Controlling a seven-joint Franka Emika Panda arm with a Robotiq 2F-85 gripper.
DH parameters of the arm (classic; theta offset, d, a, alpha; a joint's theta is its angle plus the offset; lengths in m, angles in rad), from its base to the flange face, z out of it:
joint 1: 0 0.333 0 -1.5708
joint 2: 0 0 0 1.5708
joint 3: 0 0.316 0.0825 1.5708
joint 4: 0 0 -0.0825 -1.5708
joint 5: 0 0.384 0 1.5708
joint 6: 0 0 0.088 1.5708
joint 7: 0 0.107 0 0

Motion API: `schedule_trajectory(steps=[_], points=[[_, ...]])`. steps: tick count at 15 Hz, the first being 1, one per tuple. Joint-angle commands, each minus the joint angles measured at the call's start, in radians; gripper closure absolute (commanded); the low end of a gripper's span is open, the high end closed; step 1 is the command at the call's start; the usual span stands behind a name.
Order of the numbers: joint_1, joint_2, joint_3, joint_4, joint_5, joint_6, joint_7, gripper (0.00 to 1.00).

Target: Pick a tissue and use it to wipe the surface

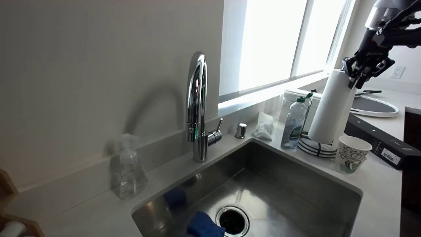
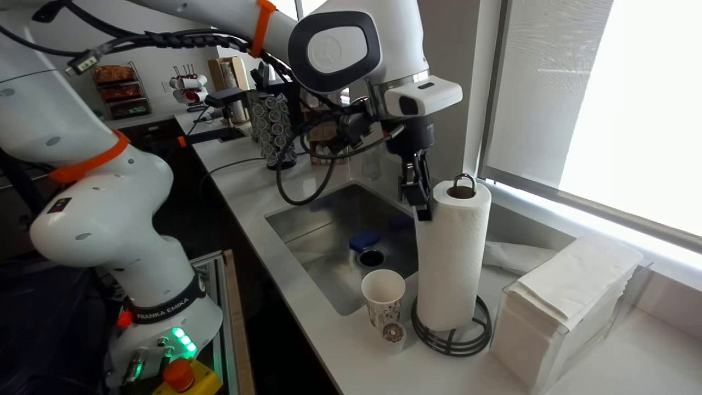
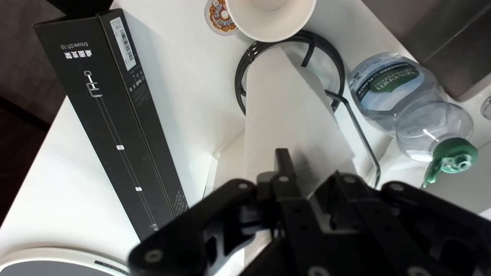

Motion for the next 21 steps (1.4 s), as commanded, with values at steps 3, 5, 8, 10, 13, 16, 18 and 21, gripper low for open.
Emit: schedule_trajectory(steps=[3,5,8,10,13,16,18,21], points=[[0.007,0.031,0.013,-0.002,-0.003,-0.038,0.011,1.0],[0.01,0.051,0.015,-0.004,-0.009,-0.044,0.011,1.0],[0.018,0.089,0.011,-0.003,-0.003,-0.056,-0.004,1.0],[0.024,0.112,0.009,-0.001,-0.003,-0.062,-0.01,1.0],[0.035,0.143,0.008,0.001,0.004,-0.07,-0.025,1.0],[0.048,0.176,0.007,0.003,0.003,-0.08,-0.038,1.0],[0.057,0.198,0.005,0.008,0.005,-0.085,-0.047,1.0],[0.068,0.224,0.002,0.012,0.005,-0.088,-0.059,1.0]])
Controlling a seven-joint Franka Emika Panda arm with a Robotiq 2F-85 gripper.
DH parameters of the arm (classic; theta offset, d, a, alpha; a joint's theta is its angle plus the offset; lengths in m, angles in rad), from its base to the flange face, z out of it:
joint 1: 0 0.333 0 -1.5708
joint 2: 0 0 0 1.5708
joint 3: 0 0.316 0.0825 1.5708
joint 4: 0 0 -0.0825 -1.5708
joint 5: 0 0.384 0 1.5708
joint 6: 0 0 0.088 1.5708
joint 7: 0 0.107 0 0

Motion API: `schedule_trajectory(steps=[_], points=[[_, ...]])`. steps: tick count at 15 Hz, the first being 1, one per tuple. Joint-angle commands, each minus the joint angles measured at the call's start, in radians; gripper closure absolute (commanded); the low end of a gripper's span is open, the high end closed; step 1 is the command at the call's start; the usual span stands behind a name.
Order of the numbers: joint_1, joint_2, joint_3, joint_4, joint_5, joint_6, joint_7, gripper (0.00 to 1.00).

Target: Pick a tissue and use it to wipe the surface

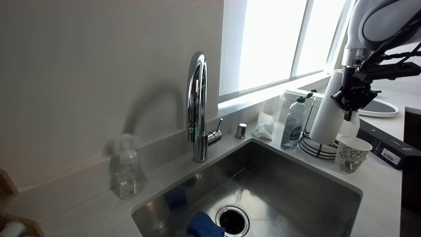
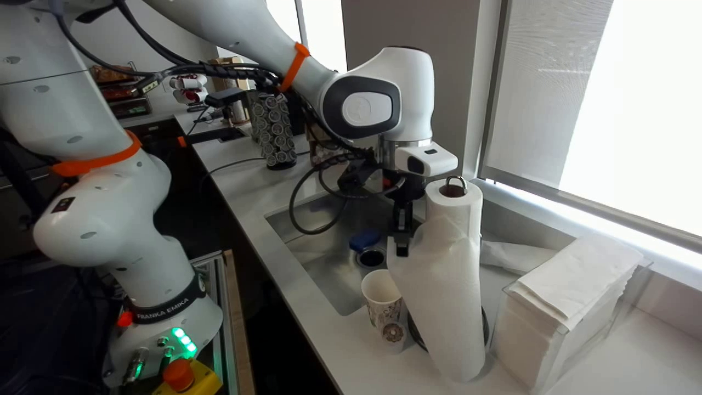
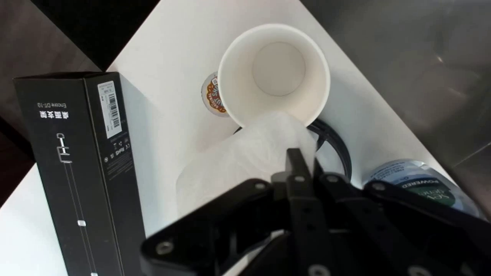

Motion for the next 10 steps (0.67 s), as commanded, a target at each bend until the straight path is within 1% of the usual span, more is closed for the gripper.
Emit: schedule_trajectory(steps=[1,3,10], points=[[0.025,0.041,-0.01,0.018,0.007,-0.039,-0.024,1.0],[0.032,0.059,-0.012,0.022,0.019,-0.04,-0.043,1.0],[0.047,0.081,-0.017,0.021,0.006,-0.031,-0.058,1.0]])
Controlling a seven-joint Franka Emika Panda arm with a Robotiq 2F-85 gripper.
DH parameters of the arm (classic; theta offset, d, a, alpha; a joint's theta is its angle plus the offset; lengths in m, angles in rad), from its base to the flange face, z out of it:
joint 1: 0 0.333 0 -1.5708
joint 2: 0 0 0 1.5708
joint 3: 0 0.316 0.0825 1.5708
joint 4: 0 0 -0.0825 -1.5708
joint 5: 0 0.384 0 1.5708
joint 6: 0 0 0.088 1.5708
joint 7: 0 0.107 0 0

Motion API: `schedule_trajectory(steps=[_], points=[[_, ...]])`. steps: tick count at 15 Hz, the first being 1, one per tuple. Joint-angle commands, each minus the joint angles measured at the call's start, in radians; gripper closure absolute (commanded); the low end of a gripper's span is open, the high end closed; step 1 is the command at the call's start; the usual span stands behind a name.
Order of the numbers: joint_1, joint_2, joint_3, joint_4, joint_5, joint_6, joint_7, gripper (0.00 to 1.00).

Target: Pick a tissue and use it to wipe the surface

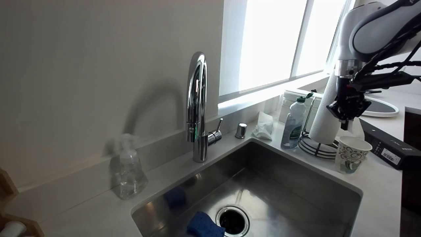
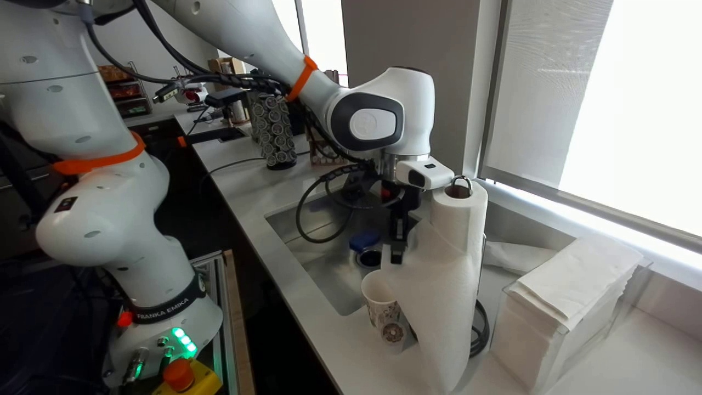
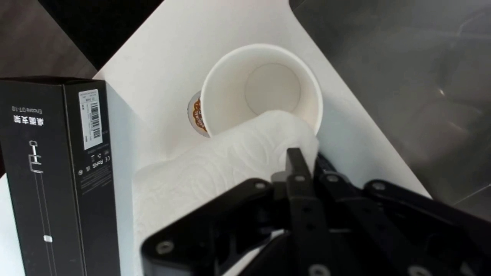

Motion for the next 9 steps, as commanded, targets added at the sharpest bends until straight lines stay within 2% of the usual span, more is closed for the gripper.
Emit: schedule_trajectory(steps=[1,9], points=[[0.017,0.012,-0.014,0.015,-0.001,-0.025,-0.019,1.0],[0.049,-0.069,0.008,-0.025,-0.091,0.015,-0.062,1.0]])
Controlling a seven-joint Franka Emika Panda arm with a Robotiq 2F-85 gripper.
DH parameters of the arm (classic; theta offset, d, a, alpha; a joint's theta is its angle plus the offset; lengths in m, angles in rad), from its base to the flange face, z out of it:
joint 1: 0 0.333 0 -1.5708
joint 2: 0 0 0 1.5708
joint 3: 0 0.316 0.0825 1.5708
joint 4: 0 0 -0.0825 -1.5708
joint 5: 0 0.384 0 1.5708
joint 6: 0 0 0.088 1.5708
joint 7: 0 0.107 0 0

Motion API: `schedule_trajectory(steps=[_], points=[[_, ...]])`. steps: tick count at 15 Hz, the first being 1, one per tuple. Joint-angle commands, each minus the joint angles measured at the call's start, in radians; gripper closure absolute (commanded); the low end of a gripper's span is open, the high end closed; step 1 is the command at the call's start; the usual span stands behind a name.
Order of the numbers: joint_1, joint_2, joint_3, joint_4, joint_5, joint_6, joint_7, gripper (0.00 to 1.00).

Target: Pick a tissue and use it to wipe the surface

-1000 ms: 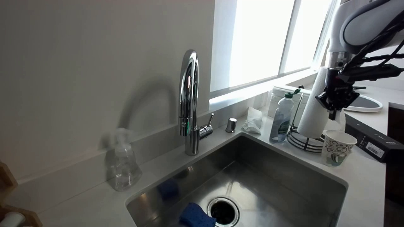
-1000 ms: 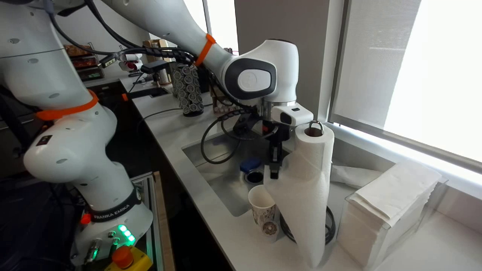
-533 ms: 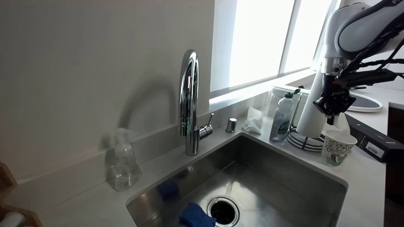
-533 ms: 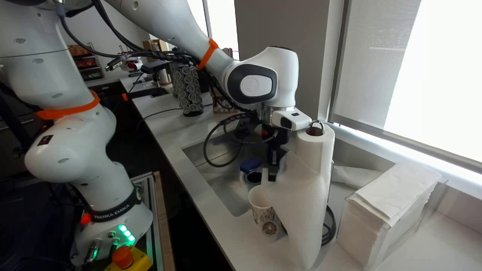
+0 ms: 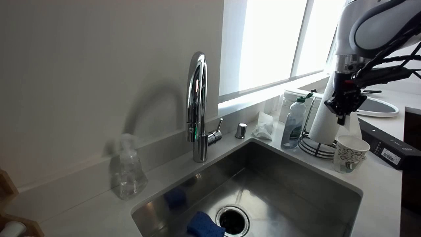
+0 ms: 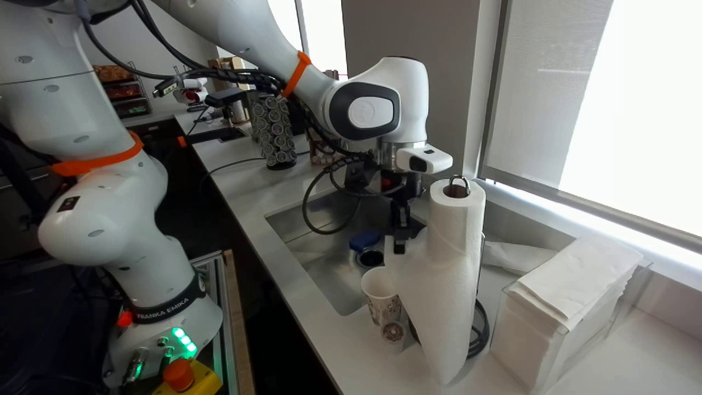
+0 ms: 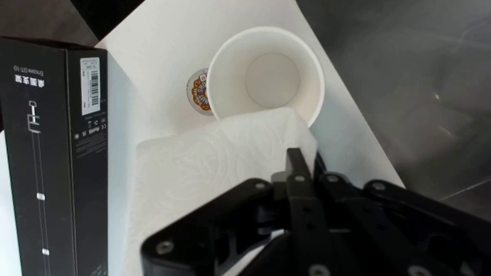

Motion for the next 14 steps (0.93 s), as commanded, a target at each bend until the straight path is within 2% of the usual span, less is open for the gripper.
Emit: schedule_trajectory(steps=[1,6,14], points=[[0.02,-0.046,0.009,-0.03,-0.056,0.012,-0.028,1.0],[0.029,-0.063,0.021,-0.035,-0.104,0.016,-0.048,1.0],[0.021,-0.12,0.02,-0.047,-0.119,0.02,-0.068,1.0]])
